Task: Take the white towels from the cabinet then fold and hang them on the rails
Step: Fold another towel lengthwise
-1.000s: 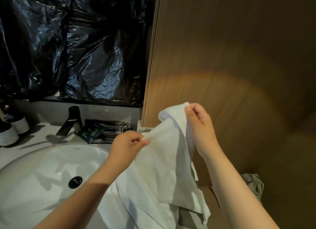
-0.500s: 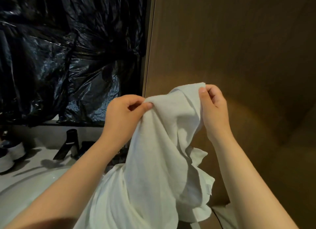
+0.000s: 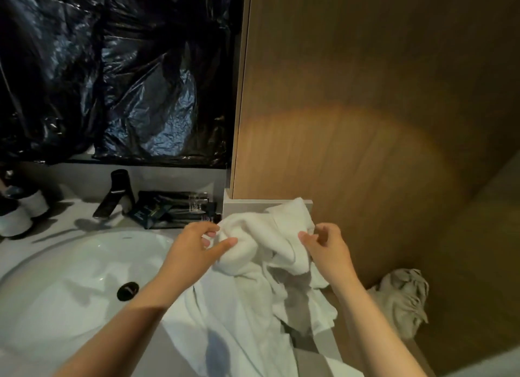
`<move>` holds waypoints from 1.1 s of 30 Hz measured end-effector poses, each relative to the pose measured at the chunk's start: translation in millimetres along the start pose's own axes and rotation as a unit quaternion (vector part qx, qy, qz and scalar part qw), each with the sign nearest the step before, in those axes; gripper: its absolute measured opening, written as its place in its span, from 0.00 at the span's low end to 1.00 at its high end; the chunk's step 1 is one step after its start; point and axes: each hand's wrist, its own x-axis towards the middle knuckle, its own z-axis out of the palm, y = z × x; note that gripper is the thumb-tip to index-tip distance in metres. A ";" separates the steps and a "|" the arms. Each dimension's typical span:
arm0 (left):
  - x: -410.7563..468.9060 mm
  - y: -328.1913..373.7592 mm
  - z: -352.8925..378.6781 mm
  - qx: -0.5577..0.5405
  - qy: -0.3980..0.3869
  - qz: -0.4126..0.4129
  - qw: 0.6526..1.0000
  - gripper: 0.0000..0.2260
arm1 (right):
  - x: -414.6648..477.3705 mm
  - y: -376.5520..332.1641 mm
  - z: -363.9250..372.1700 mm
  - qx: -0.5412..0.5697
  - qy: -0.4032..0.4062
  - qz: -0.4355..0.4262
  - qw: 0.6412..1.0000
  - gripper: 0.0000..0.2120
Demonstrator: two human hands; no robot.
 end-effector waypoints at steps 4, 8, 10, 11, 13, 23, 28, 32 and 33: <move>-21.6 -4.1 3.1 0.002 -0.056 -0.021 0.998 0.15 | -22.1 -1.2 9.6 -0.003 0.018 -0.146 0.989 0.31; -29.9 -4.7 10.7 -0.123 -0.039 -0.074 0.989 0.09 | -24.2 -8.7 26.6 -0.140 -0.092 -0.236 0.957 0.30; -30.4 -3.8 12.2 -0.208 -0.023 -0.090 0.974 0.10 | -16.6 -4.9 35.3 -0.183 -0.114 -0.216 0.952 0.31; -30.1 -1.9 10.9 -0.243 -0.017 -0.087 0.966 0.11 | -14.0 -3.2 38.7 -0.175 -0.109 -0.210 0.956 0.27; -26.5 7.3 3.5 -0.279 -0.003 -0.064 0.958 0.10 | -10.7 -7.7 38.9 -0.099 -0.081 -0.215 0.968 0.09; 34.8 126.6 -73.5 -0.332 0.094 0.135 0.929 0.06 | 12.9 -114.3 -27.4 0.146 0.072 -0.262 0.951 0.23; 38.0 174.5 -95.3 -0.325 0.140 0.218 0.910 0.04 | 15.1 -163.2 -52.6 0.182 0.139 -0.280 0.932 0.19; 46.6 160.8 -83.2 -0.271 0.147 0.191 0.932 0.07 | 25.8 -151.9 -47.9 0.122 0.133 -0.198 0.963 0.21; 49.8 149.8 -74.9 -0.239 0.139 0.175 0.945 0.07 | 33.4 -138.5 -43.8 0.085 0.123 -0.162 0.975 0.21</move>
